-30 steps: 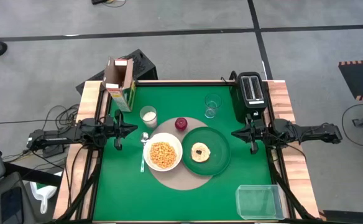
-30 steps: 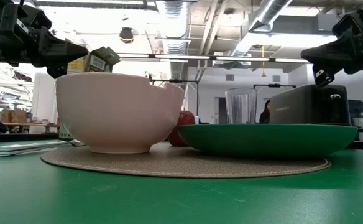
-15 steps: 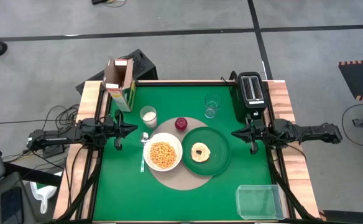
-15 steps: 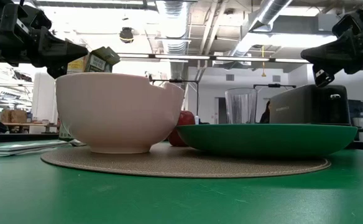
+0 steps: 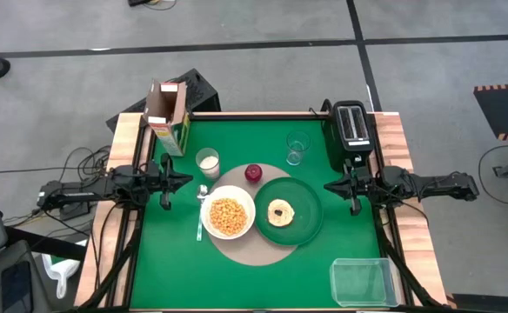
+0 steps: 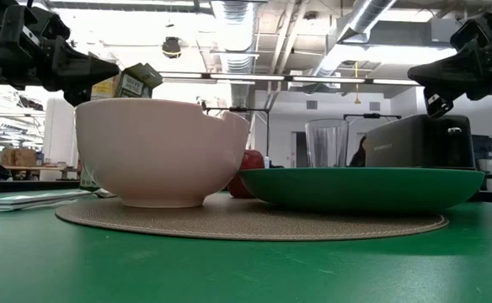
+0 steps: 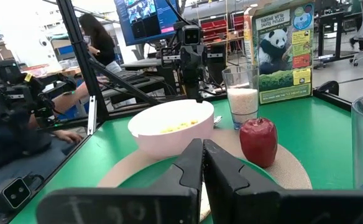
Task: Arrange a breakfast setting
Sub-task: Return to Home Position
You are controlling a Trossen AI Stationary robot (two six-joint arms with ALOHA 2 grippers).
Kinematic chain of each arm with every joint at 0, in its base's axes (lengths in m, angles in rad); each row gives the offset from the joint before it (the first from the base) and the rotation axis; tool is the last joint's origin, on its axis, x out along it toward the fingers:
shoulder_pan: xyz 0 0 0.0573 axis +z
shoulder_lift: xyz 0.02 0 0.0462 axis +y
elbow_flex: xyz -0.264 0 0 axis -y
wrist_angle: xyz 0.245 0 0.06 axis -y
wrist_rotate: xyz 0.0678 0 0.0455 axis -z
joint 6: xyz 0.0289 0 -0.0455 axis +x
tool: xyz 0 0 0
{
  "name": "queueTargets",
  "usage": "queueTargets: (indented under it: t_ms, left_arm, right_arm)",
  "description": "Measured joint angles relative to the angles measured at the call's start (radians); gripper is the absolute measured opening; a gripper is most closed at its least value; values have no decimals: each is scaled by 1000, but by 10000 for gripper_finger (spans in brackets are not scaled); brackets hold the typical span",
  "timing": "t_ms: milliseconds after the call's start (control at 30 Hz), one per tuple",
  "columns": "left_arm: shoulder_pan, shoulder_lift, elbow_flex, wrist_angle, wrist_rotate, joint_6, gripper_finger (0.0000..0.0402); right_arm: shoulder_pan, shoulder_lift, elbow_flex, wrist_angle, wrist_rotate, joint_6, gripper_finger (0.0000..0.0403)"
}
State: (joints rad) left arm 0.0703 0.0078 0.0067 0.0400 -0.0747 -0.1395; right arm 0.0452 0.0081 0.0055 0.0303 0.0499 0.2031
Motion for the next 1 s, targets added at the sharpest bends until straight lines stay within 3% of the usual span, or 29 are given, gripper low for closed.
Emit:
queueTargets:
  t_ms: [1000]
  left_arm:
    - [0,12,0,-1,0,0,0]
  right_arm:
    - [0,0,0,0,0,0,42]
